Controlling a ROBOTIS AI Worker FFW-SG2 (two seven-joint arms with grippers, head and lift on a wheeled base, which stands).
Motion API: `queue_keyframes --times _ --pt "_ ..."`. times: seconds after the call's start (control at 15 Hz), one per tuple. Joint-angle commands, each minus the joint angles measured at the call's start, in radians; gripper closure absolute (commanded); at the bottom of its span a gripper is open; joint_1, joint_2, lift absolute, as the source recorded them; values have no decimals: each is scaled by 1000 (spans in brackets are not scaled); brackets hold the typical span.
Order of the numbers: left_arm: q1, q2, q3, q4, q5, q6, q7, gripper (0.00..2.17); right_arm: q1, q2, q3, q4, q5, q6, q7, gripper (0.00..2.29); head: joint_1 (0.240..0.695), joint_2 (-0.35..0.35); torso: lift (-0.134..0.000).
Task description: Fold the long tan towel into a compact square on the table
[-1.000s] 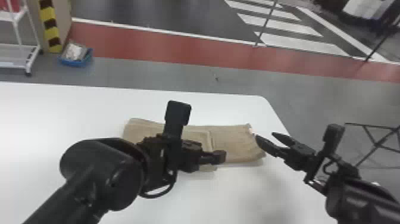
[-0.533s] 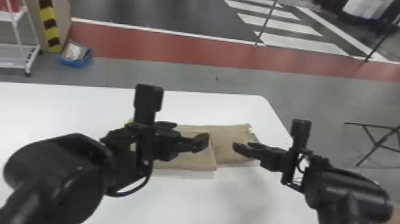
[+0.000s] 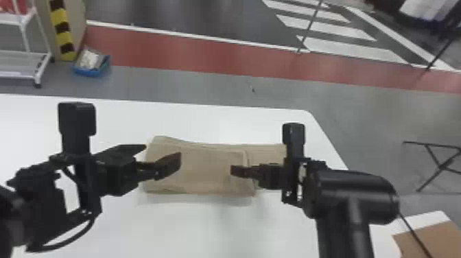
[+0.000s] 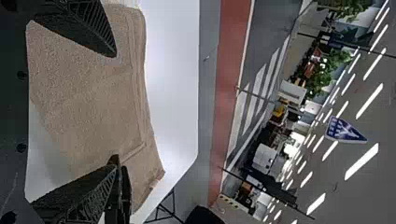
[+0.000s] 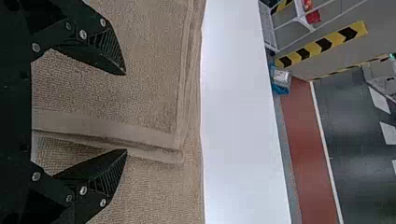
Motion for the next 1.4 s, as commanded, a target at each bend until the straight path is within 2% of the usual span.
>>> queue_keyframes --times 0.0,0.13,0.27,0.47,0.67,1.33 --pt "20 13 30 -14 18 0 -6 33 -19 3 20 15 4 54 -19 407 695 -290 -124" --pt "21 13 43 -14 25 0 -11 33 -10 2 5 2 -4 97 -29 407 695 -264 -124" --pt "20 0 36 -9 25 0 -11 33 -7 2 -6 -15 -8 125 -29 407 695 -262 -124" --pt "9 -14 19 0 18 0 -11 33 1 2 -18 -43 -16 116 -29 407 695 -281 -124" --pt "6 -19 17 9 16 0 -11 33 -11 -1 -52 -49 -54 104 -18 407 695 -291 -124" --pt "-3 -22 8 21 15 0 -11 33 -19 -4 -38 -34 -14 137 -41 407 695 -315 -124"
